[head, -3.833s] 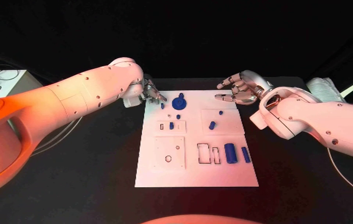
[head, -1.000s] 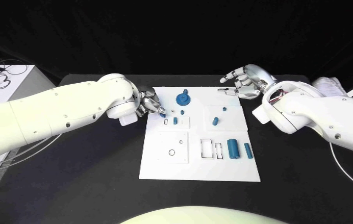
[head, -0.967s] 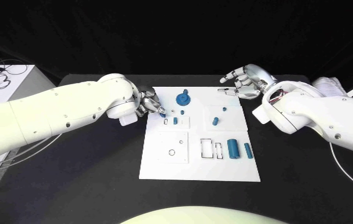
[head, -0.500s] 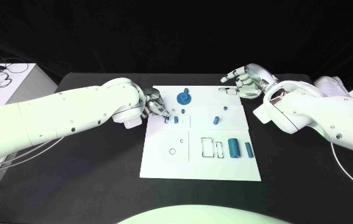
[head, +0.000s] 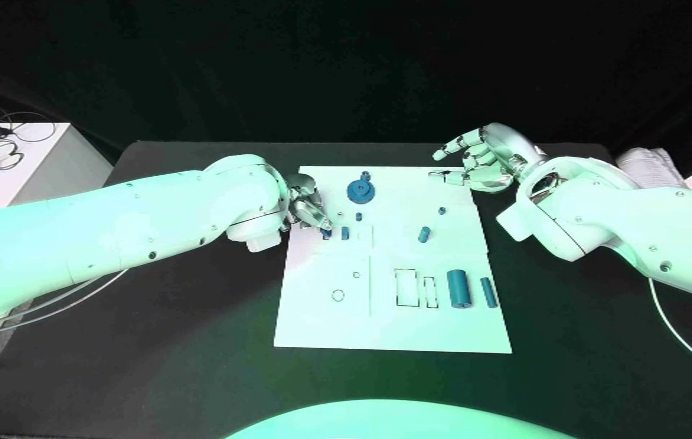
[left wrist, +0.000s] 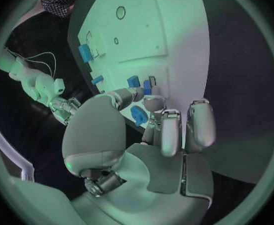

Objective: Assemble the parts on the task board

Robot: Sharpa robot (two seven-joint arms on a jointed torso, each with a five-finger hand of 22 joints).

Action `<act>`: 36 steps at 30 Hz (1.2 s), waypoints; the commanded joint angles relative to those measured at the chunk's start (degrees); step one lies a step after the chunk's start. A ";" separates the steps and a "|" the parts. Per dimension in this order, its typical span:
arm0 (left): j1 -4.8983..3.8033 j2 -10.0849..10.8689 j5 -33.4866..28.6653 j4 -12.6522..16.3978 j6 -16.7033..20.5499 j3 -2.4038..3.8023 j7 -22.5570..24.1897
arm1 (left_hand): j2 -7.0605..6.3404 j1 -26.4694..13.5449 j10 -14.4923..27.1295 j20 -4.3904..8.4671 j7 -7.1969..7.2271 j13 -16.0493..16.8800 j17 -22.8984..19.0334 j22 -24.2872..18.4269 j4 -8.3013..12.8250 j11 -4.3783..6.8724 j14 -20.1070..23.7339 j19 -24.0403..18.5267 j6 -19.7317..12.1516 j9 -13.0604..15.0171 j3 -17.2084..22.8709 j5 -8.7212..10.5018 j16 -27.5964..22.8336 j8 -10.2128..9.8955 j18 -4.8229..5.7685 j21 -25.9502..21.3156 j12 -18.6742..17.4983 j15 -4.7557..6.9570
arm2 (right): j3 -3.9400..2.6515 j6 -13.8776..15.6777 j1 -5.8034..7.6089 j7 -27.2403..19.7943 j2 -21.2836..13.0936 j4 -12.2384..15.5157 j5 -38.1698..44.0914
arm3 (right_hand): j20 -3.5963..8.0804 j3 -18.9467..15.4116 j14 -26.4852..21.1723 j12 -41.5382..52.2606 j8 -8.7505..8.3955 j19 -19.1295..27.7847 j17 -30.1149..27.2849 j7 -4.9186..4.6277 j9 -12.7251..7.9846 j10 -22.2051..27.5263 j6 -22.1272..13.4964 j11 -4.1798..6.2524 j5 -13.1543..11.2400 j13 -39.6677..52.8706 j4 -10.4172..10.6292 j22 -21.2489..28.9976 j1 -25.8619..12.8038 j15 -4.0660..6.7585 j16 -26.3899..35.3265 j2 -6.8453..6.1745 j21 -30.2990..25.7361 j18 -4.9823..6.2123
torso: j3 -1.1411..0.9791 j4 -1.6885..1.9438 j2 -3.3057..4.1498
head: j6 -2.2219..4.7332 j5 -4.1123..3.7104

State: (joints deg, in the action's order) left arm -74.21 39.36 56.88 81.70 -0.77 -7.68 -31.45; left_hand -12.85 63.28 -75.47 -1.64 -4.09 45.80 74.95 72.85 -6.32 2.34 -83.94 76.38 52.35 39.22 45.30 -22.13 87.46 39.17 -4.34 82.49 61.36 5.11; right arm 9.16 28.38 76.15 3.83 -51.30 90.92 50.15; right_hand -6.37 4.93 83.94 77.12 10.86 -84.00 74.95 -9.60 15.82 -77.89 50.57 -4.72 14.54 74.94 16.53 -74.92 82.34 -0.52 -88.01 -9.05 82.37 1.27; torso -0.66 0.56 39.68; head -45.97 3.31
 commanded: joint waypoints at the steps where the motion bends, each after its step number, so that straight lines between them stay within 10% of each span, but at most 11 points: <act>1: 0.10 -0.18 1.11 -0.14 -0.63 -0.02 -0.84 | 0.80 0.09 -0.37 -0.01 2.42 -0.08 10.24 0.02 4.66 0.13 -4.76 0.45 2.65 6.80 5.14 -0.39 0.10 0.27 0.32 0.28 -0.31 0.27 | -0.01 -0.51 -0.03 -0.76 0.03 0.08 0.64 | 0.13 -0.07 5.01 -0.24 0.31 -2.32 11.48 0.03 -0.08 0.41 -0.03 -0.01 0.29 2.08 -0.01 -9.70 -0.37 0.16 0.19 -0.02 -0.33 0.69 | 0.02 0.05 0.00 | -0.14 -0.09; 36: 0.21 -0.36 1.58 0.09 -4.41 -0.07 -1.09 | 0.77 -0.04 -0.25 0.01 2.46 -0.65 10.39 -0.12 4.79 0.17 -4.80 0.34 2.69 6.93 5.25 -0.50 0.18 0.37 0.28 0.23 -0.70 0.31 | -0.01 -0.65 -0.06 -0.81 -0.05 0.19 0.82 | 0.13 -0.07 5.01 -0.24 0.31 -2.32 11.48 0.03 -0.08 0.41 -0.03 -0.01 0.29 2.08 -0.01 -9.70 -0.37 0.16 0.19 -0.02 -0.33 0.69 | -0.01 0.04 -0.01 | -0.47 -0.12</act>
State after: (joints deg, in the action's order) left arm -74.12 39.22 58.44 81.63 -3.28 -7.67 -32.66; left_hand -12.61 63.08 -75.45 -1.65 -4.09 45.19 74.93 72.79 -6.48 2.30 -83.94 76.37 52.35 39.23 45.46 -22.28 87.46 39.27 -4.34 82.48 60.85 5.11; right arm 9.16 28.33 76.11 3.72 -51.35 90.99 50.29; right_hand -6.37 4.93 83.94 77.12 10.86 -84.00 74.92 -9.60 15.82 -77.89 50.57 -4.72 14.54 74.92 16.53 -74.95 82.34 -0.52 -88.01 -9.05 82.37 1.27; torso -0.67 0.62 39.63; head -46.42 3.19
